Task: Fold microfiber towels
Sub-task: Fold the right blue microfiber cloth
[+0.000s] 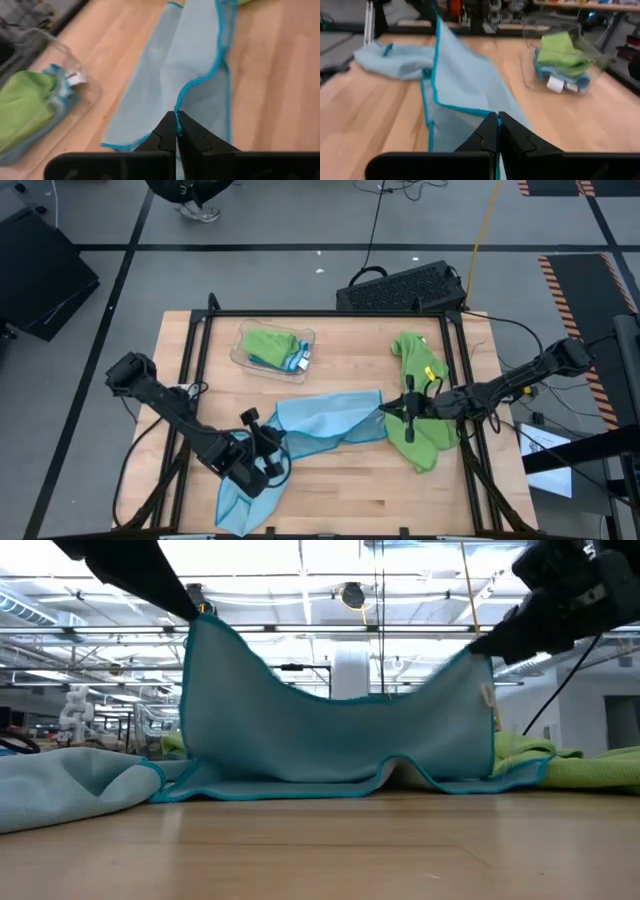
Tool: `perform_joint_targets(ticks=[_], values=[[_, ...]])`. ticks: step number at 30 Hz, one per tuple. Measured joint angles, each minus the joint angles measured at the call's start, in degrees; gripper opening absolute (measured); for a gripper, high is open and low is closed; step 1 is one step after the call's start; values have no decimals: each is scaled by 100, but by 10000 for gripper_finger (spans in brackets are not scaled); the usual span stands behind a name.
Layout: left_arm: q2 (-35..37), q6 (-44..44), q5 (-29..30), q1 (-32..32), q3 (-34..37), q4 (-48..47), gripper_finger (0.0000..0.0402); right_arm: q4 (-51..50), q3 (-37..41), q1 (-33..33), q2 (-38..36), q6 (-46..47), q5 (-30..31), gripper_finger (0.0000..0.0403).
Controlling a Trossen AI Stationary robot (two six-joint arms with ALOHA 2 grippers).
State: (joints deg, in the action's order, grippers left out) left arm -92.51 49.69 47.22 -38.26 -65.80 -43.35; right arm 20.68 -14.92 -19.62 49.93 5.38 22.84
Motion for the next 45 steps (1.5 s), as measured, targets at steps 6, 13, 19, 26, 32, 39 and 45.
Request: perform_joint_targets(ticks=[6,13,19,26,32,39,45], values=[[0,-108,-221,-90,0,31,9,-554,0,0,4,31,-516,4],[-11,15,-269,-99,4,4,8,-800,0,0,4,104,-509,4],[-13,31,-449,-33,334,324,4,-842,0,0,4,147,-509,4],[-17,-78,-828,37,591,714,8,-857,259,0,4,361,-515,4],[-17,-143,-821,97,706,719,10,-782,337,0,5,444,-517,4],[-17,-196,113,322,785,515,9,176,337,9,4,-17,25,4],[-17,-9,902,536,785,347,4,357,337,9,4,-219,1147,4]])
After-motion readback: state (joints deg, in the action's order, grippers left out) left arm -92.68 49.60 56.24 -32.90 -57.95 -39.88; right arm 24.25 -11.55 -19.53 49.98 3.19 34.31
